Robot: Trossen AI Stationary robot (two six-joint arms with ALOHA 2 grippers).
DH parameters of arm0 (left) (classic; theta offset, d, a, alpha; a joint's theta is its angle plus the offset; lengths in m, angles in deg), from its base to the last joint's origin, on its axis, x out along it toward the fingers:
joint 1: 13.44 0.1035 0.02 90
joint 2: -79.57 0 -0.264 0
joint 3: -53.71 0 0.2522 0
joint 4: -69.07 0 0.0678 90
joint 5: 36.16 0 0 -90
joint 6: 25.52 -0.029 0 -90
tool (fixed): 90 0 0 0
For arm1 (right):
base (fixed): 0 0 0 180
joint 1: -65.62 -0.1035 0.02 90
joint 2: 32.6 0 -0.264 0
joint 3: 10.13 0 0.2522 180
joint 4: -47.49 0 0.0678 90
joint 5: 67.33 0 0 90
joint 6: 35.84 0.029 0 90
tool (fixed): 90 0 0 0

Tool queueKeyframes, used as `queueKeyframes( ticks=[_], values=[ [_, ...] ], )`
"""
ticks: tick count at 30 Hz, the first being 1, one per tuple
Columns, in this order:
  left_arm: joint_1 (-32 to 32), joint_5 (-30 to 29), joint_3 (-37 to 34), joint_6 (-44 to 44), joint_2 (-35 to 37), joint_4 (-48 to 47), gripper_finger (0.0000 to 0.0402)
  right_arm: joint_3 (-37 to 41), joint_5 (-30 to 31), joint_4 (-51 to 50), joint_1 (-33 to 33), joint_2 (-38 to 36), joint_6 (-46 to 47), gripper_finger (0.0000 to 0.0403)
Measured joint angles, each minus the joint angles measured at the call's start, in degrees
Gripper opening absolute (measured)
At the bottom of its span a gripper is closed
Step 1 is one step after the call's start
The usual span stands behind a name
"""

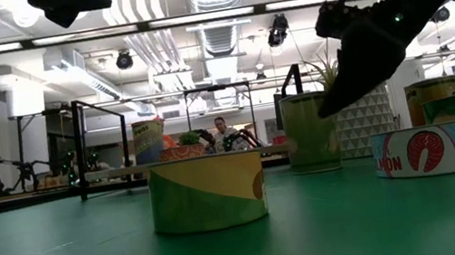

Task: Pick and place cans onto a shelf
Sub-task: Put the canned pears on the shelf

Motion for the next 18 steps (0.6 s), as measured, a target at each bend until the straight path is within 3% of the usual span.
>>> queueKeyframes(
  ticks=[5, 9, 13, 18],
  values=[
    [0.0, 0.0, -0.15, 0.64, 0.0, 0.14, 0.0, 0.52, -2.79, 1.72, -0.02, 0.0, 0.02, 0.0198],
    [0.0, 0.09, -2.04, 3.13, -0.92, 1.82, 0.0, 0.53, -3.39, 1.7, -0.02, 0.0, 0.56, 0.0184],
    [0.02, 3.05, -5.61, 4.74, -3.55, 6.91, 0.0, 0.54, -3.33, 1.68, -0.02, 0.0, 1.26, 0.0204],
    [0.02, 3.56, -7.93, 5.08, -7.85, 17.5, 0.0, 0.53, -1.57, 2.15, -0.02, 1.15, -0.97, 0.0256]
  ],
)
